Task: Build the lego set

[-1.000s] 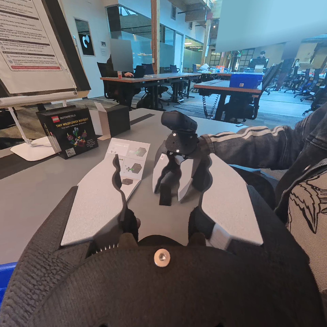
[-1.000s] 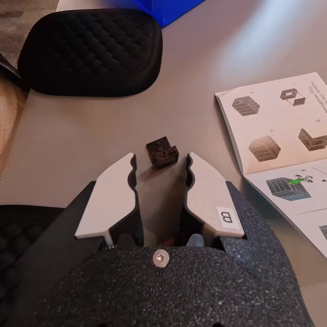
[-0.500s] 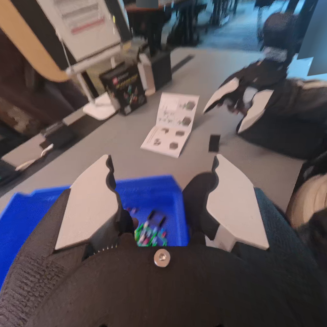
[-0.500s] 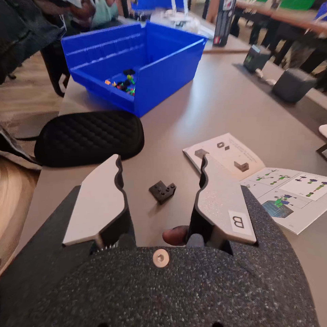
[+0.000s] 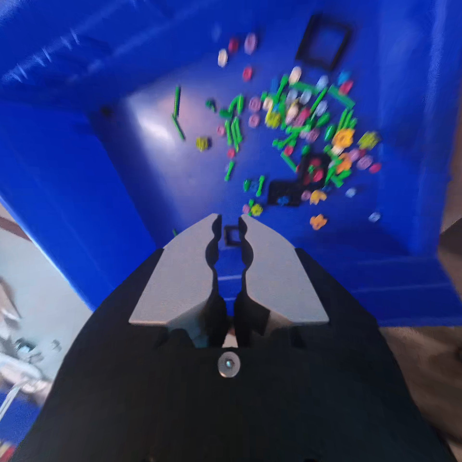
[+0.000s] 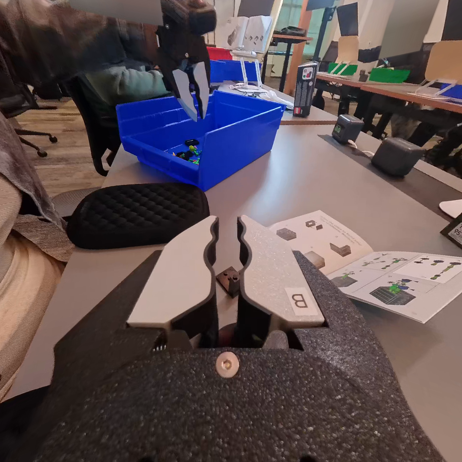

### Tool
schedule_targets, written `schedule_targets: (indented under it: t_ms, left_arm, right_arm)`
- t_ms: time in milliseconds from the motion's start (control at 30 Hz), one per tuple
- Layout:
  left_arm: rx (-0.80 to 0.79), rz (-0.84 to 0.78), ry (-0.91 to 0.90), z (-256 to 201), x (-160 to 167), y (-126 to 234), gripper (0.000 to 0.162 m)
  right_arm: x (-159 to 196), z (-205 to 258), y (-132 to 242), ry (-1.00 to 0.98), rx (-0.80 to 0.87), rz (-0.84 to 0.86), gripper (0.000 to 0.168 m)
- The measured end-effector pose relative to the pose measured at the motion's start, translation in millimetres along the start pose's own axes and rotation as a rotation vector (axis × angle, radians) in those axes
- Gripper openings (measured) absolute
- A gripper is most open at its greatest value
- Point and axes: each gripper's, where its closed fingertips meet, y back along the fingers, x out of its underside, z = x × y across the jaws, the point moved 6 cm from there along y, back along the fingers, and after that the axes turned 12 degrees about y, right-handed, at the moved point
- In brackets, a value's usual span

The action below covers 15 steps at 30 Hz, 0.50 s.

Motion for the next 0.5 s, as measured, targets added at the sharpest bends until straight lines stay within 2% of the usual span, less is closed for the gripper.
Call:
schedule_targets:
  t_ms: [133,267,333,500]
  left_arm:
    - [0.124,0.261,0.04,7,17,-20,0.051]
    - [0.154,0.437,-0.008,7,25,-40,0.051]
    - [0.114,0.495,0.005,11,26,-47,0.051]
    - [0.095,0.542,0.041,11,30,-61,0.052]
  right_arm:
    - [1,1,-1,-0.001,-0.009,0.008,0.014]
    - [1,-1,1,-0.006,-0.001,-0.005,0.014]
    - [1,-2,2,-0.009,0.008,-0.012,0.014]
    - [2,-2,1,-0.001,0.009,0.003,0.014]
